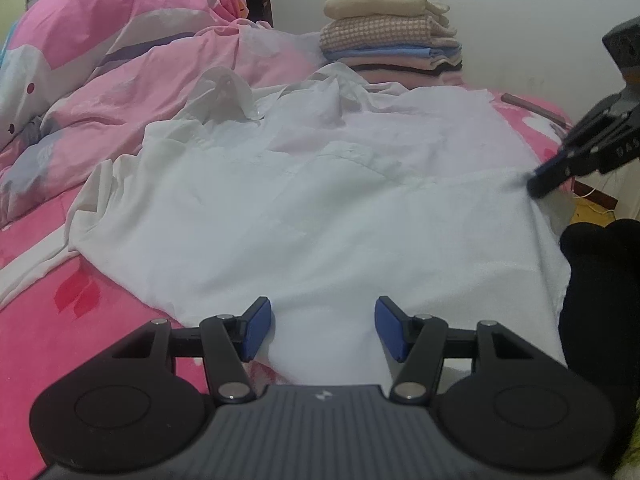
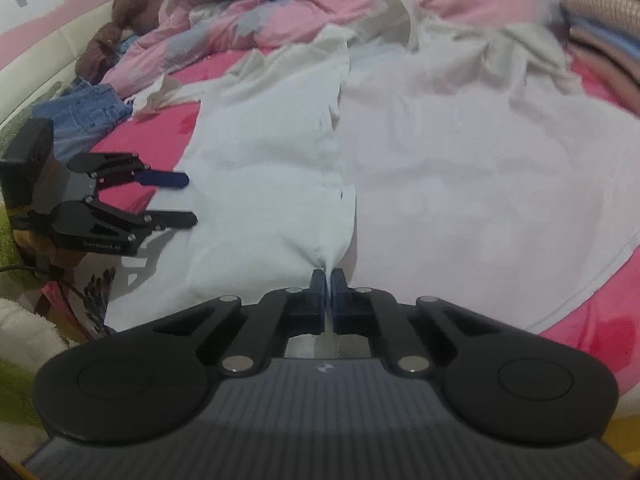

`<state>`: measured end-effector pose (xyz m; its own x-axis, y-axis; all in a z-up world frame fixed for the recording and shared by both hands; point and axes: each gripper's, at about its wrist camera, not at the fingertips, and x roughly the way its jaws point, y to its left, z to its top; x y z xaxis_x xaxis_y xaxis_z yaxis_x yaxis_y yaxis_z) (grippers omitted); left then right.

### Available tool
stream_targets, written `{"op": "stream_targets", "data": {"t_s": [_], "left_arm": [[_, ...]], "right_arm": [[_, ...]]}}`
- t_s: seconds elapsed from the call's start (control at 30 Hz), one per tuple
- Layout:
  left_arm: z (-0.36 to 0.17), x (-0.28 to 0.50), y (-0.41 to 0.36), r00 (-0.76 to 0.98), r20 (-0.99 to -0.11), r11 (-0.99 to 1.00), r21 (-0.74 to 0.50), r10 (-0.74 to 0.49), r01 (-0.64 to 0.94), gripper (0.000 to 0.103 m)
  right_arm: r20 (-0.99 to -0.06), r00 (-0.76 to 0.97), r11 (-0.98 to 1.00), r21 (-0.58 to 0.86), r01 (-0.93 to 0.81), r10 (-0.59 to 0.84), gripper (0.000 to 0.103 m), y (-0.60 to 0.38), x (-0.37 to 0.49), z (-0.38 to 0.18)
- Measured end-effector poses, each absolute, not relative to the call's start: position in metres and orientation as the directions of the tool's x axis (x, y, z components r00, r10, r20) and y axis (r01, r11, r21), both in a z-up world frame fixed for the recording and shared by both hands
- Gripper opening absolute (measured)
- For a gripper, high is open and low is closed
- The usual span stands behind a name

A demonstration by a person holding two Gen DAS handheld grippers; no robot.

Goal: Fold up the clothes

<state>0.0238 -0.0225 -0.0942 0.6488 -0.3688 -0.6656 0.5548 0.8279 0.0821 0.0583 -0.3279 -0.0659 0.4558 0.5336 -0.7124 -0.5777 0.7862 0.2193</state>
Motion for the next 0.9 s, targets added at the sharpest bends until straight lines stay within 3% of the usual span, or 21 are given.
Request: {"op": "stream_targets", "data": {"t_s": [0.33, 0.53, 0.73, 0.9], "left_arm": [[-0.093, 0.023, -0.023, 0.652, -0.669, 0.827, 0.098, -0.358, 0.554, 0.06], [-0.083, 0.018, -0.021, 0.673, -0.649, 0.827, 0.12, -0.354, 0.55, 0.06], [-0.07, 0.014, -0.022, 0.675, -0.619, 0.81, 0.104, -0.401, 0.577, 0.06], [-0.074, 0.028, -0.032, 0.648, -0.625, 0.796, 0.07, -0.435, 0.602, 0.06]], "right_arm": [[-0.735, 0.491, 0.813, 0.14, -0.565, 0.468, 0.005, -0.328, 0.064, -0.08], [-0.687, 0.561, 0.838, 0.13, -0.53, 0.462, 0.022, -0.341, 0.056, -0.07], [-0.61, 0.613, 0.826, 0.128, -0.549, 0.502, 0.023, -0.345, 0.042, -0.046], [-0.631, 0.524, 0.76, 0.168, -0.628, 0.572, 0.022, -0.318, 0.042, -0.058]]}}
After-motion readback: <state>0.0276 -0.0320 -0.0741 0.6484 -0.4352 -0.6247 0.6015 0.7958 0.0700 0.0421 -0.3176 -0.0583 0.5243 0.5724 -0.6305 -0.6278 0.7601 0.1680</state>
